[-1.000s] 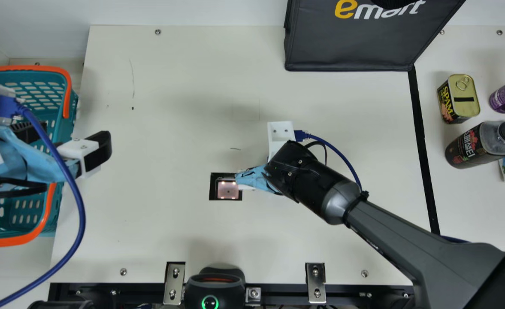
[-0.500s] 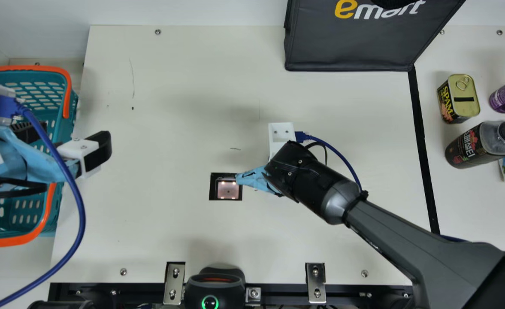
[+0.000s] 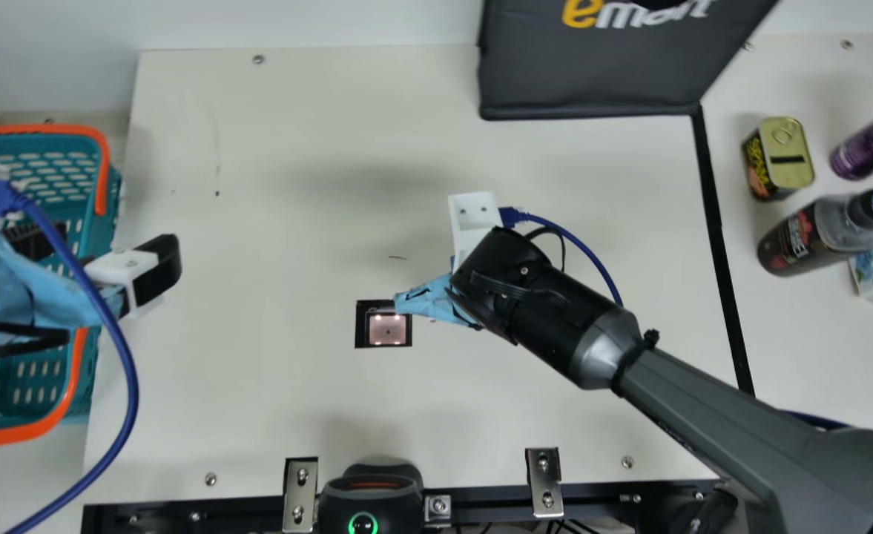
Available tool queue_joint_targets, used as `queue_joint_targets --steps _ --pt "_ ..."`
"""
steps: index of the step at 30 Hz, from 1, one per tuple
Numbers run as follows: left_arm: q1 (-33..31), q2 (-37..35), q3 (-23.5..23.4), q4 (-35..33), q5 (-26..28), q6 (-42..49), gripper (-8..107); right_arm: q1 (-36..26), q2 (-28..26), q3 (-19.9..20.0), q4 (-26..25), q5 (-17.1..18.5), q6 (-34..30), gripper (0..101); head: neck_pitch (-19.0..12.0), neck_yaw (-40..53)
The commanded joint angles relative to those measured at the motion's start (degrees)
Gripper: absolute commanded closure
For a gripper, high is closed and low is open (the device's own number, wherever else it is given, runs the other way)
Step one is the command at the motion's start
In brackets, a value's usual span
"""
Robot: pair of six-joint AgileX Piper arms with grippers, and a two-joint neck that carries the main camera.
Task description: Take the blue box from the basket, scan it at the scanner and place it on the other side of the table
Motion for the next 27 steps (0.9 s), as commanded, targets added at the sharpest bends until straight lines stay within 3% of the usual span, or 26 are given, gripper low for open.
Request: queue_joint_targets --steps 1,8,13,27 --pt "0.00 0.00 0.00 0.00 0.00 0.00 9 -0.75 -1.30 0.62 0.39 -0.31 -2.21 101 -1.66 -5.15" --pt "0.00 0.00 0.00 0.00 0.00 0.00 9 -6.11 -8.49 5.39 3.60 -2.02 -13.21 101 -1.66 -14.46" --pt "0.00 0.00 0.00 0.00 0.00 0.00 9 -11.93 -15.18 9.62 6.53 -1.68 -22.95 101 -1.66 -14.46" --pt "0.00 0.00 0.00 0.00 0.00 0.00 9 -36.20 -33.21 18.93 11.04 6.59 -46.86 101 -1.66 -14.46"
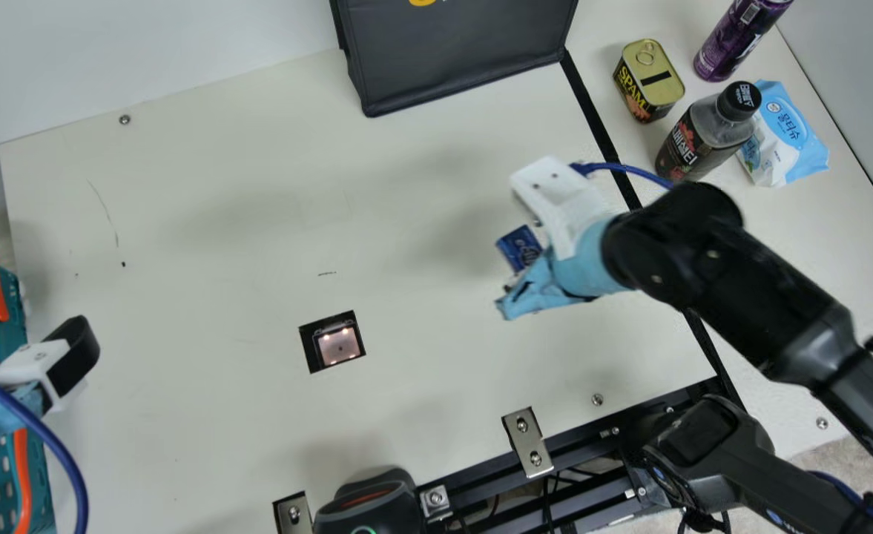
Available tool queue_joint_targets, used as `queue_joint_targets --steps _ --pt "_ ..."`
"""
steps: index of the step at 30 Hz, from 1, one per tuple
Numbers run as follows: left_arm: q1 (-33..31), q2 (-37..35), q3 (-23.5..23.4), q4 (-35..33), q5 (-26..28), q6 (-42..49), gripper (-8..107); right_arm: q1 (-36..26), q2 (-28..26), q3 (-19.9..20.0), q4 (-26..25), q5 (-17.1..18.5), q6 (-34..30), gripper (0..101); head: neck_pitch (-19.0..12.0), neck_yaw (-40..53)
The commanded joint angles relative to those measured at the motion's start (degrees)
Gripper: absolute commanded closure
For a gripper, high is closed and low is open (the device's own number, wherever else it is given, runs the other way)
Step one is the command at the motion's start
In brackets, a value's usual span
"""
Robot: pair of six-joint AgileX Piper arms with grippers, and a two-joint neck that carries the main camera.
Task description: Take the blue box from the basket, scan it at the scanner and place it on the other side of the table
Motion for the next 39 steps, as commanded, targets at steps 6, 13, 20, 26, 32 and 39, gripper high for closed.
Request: queue_joint_targets --steps 6,13,20,26,32,39 --pt "0.00 0.00 0.00 0.00 0.00 0.00 9 -19.02 -7.46 2.35 2.12 5.19 -14.76 101 -1.66 -0.13" --pt "0.00 0.00 0.00 0.00 0.00 0.00 9 -35.04 -10.03 3.56 4.07 8.27 -26.64 101 -1.66 -0.13" --pt "0.00 0.00 0.00 0.00 0.00 0.00 9 -50.69 -8.45 4.05 5.35 8.09 -39.04 101 -1.66 -0.13" --pt "0.00 0.00 0.00 0.00 0.00 0.00 9 -62.05 -4.88 3.66 6.38 6.29 -48.99 101 -1.66 -0.13" --pt "0.00 0.00 0.00 0.00 0.00 0.00 9 -70.60 -0.03 2.70 7.13 3.59 -57.61 101 -1.66 -0.13" --pt "0.00 0.00 0.00 0.00 0.00 0.00 9 -75.60 5.31 2.02 7.37 -0.29 -64.22 101 -1.66 -0.13"
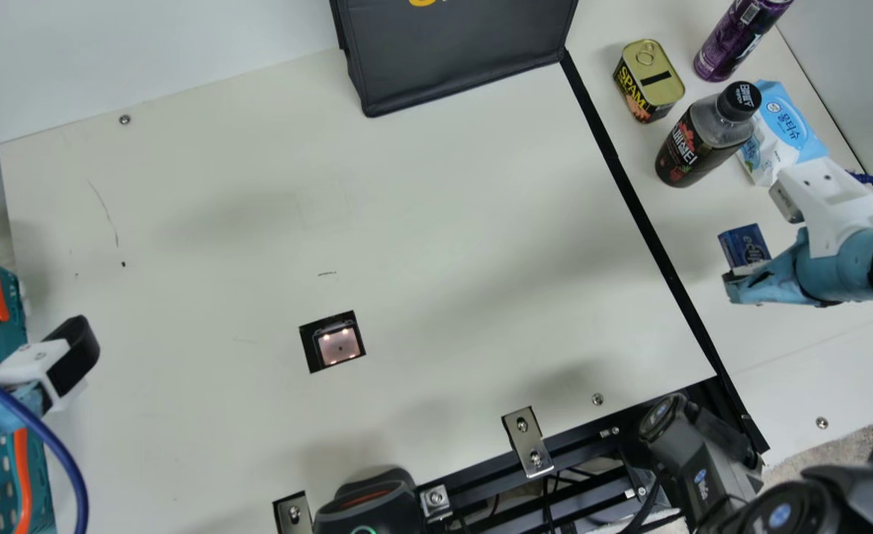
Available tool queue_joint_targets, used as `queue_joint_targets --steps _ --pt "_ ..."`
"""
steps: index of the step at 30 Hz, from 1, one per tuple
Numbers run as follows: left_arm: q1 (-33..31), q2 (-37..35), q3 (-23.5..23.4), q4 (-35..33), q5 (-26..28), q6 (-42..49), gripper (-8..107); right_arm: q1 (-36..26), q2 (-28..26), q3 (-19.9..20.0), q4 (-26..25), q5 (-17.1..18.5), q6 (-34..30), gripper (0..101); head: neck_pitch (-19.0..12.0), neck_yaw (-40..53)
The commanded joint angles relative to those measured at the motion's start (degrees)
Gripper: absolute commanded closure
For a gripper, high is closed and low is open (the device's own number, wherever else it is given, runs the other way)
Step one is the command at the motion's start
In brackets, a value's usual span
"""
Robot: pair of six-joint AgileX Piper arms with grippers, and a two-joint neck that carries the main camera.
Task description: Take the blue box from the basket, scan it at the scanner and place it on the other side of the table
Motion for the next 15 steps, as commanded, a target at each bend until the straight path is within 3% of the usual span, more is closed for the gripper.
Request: queue_joint_targets --steps 1,15 --pt "0.00 0.00 0.00 0.00 0.00 0.00 9 -1.02 1.66 -0.05 0.17 -1.27 -2.06 101 -1.66 -0.13" --pt "0.00 0.00 0.00 0.00 0.00 0.00 9 3.98 10.32 0.74 -1.03 -10.42 -0.79 101 -1.66 -0.13"
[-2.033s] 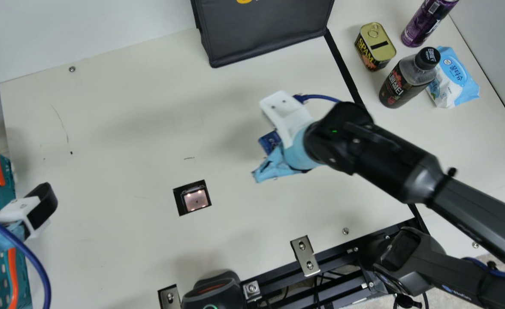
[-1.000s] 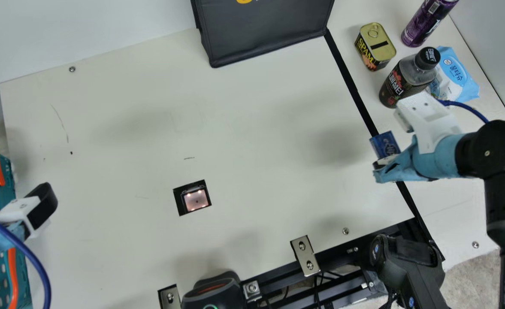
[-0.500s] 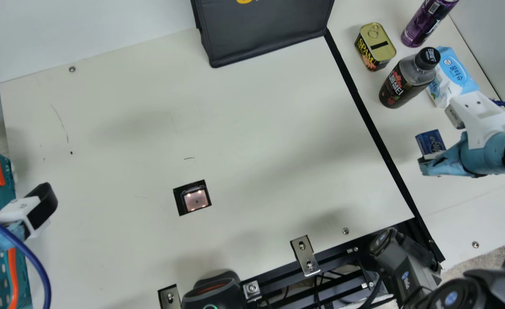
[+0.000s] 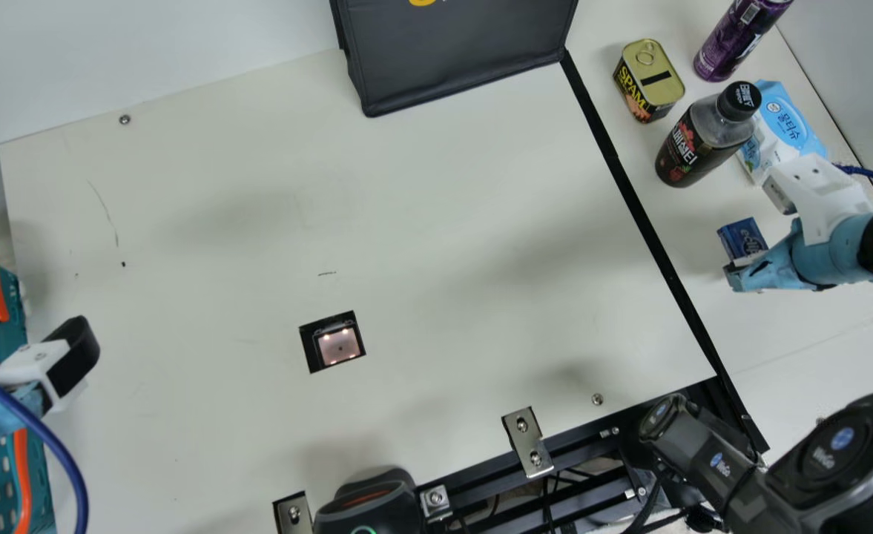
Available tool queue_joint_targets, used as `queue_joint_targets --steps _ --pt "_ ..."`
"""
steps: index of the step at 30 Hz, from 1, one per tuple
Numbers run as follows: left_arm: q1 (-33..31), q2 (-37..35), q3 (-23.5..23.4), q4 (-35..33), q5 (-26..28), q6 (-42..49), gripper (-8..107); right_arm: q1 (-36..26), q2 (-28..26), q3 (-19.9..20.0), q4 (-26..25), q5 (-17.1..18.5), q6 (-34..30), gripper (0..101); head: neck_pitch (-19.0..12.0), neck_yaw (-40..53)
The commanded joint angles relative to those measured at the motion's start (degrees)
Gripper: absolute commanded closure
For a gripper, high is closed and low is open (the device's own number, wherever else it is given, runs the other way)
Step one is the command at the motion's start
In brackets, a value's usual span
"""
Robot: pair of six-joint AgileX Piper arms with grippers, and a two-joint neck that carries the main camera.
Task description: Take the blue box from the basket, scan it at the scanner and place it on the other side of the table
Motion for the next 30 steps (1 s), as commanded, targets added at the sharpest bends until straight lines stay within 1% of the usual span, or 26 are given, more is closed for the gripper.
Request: queue_joint_targets --steps 1,10,15,23,30 --pt "0.00 0.00 0.00 0.00 0.00 0.00 9 1.26 1.26 0.20 -0.39 -1.62 1.06 101 -1.66 -0.13" --pt "0.00 0.00 0.00 0.00 0.00 0.00 9 5.36 5.57 0.54 -1.74 -6.39 5.23 101 -1.66 -0.13" --pt "0.00 0.00 0.00 0.00 0.00 0.00 9 6.65 6.95 0.68 -2.30 -7.85 6.96 101 -1.66 -0.13" --pt "0.00 0.00 0.00 0.00 0.00 0.00 9 7.77 7.99 0.94 -2.71 -9.18 8.62 101 -1.66 -0.13" --pt "0.00 0.00 0.00 0.00 0.00 0.00 9 8.34 8.26 1.11 -2.94 -9.76 9.91 78 -1.66 -0.13"
